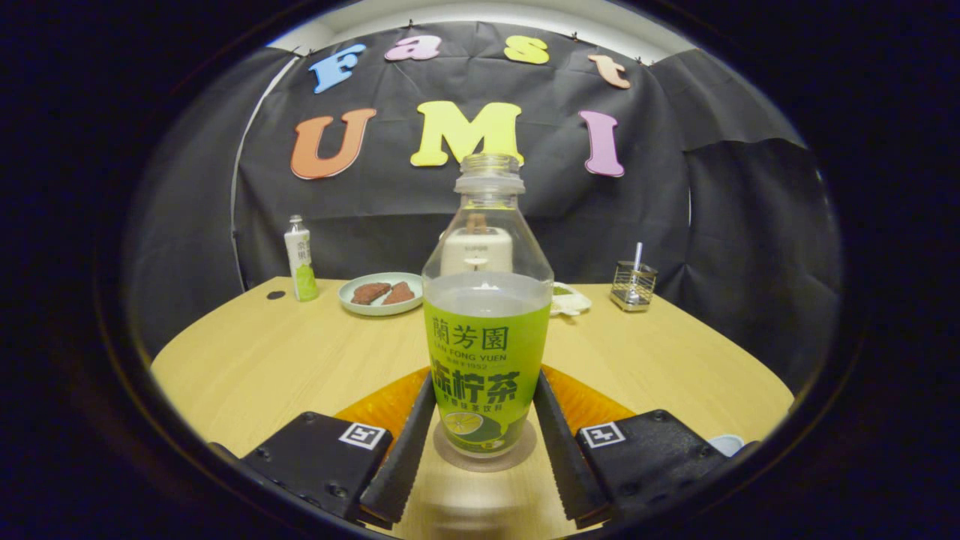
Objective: Take the bottle from table, then pour the juice into the cup, finally place the bottle on the coaster
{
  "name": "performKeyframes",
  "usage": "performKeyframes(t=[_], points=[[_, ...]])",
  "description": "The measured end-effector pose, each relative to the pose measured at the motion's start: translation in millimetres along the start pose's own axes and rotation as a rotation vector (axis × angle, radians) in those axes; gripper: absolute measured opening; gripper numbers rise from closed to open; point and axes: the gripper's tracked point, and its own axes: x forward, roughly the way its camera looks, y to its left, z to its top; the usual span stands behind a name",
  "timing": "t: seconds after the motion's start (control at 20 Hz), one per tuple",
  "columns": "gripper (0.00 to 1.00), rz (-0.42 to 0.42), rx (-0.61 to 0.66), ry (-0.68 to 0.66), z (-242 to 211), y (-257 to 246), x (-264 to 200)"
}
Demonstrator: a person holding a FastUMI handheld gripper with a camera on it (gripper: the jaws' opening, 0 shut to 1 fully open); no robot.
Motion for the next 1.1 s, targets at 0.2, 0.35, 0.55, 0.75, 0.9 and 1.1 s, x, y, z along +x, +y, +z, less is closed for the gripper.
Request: performKeyframes(t=[0.2, 0.35, 0.55, 0.75, 0.9, 1.1], points=[[0.80, 0.002, -0.006, 0.022, -6, -1, 9], [0.81, 0.006, -0.020, 0.028, -8, 0, 13], [0.82, -0.001, -0.019, 0.062, -16, -1, 16], [0.84, 0.015, -0.022, 0.069, -16, 0, 15], [0.96, 0.022, -0.011, 0.048, -12, -4, 10], [1.00, 0.027, -0.019, 0.022, -4, -4, 3]])
